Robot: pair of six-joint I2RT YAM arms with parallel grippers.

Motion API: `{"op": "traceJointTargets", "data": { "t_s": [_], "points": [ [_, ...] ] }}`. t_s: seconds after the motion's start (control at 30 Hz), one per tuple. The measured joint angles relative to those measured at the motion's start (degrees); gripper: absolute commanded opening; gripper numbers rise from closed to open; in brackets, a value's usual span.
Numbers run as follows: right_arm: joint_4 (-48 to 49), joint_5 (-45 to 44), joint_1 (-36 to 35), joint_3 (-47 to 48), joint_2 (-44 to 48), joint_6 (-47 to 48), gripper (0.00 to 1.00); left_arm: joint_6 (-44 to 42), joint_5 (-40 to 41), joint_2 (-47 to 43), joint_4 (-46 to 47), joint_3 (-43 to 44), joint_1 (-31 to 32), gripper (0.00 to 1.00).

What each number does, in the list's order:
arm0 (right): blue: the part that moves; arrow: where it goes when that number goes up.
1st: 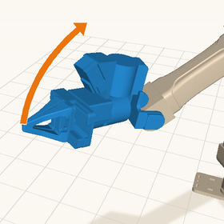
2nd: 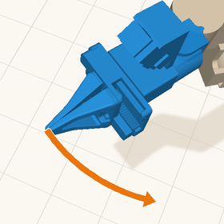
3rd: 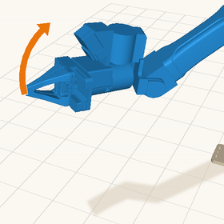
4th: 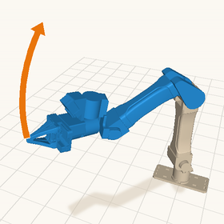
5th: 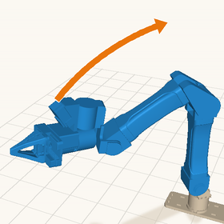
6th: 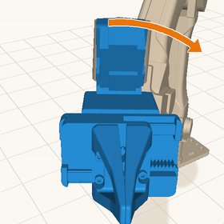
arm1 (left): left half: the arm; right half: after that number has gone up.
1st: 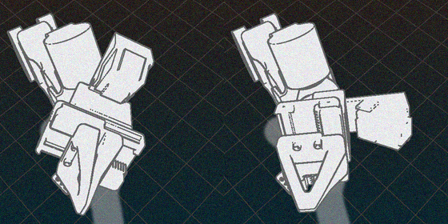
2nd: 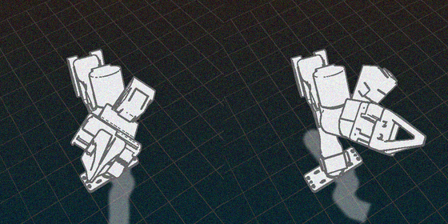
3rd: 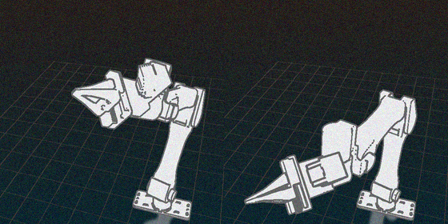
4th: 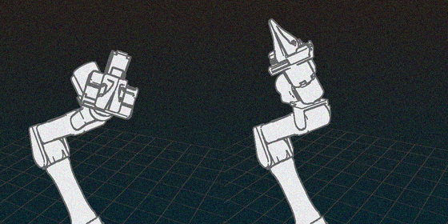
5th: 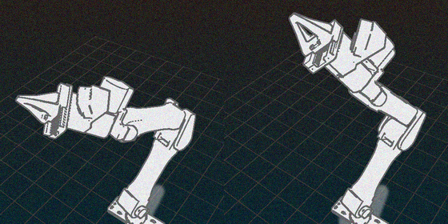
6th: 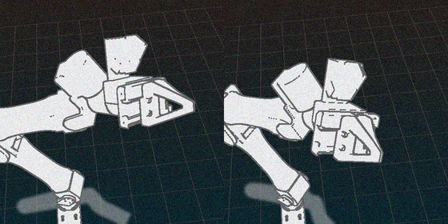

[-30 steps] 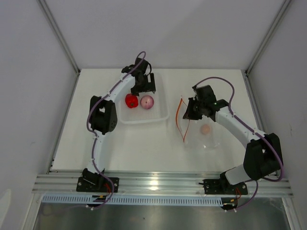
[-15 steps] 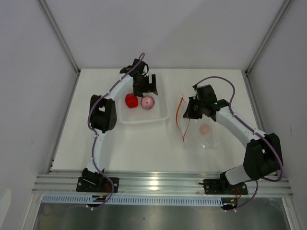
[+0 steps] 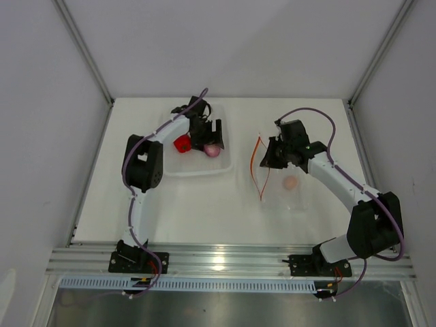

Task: Place the food in the zip-top bag and seal the zipper
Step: Pick up the fake vegetable from the bin.

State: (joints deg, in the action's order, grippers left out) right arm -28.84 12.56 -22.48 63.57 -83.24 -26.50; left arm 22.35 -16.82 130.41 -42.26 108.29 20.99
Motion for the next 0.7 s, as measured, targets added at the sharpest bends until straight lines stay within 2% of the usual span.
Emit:
{"op": "traceJointTargets", "data": {
  "t_s": [0.33, 0.7],
  "points": [
    [-0.02, 0.0, -0.22, 0.0, 0.5, -0.28, 0.0, 0.07, -1.42, -2.73, 2.82, -6.14, 0.92, 0.88],
    [-0.13, 0.0, -0.26, 0.0, 0.76, -0.39, 0.0, 0.68, -0.48, -2.8, 3.17, -4.96, 0.92, 0.87]
  ]
}}
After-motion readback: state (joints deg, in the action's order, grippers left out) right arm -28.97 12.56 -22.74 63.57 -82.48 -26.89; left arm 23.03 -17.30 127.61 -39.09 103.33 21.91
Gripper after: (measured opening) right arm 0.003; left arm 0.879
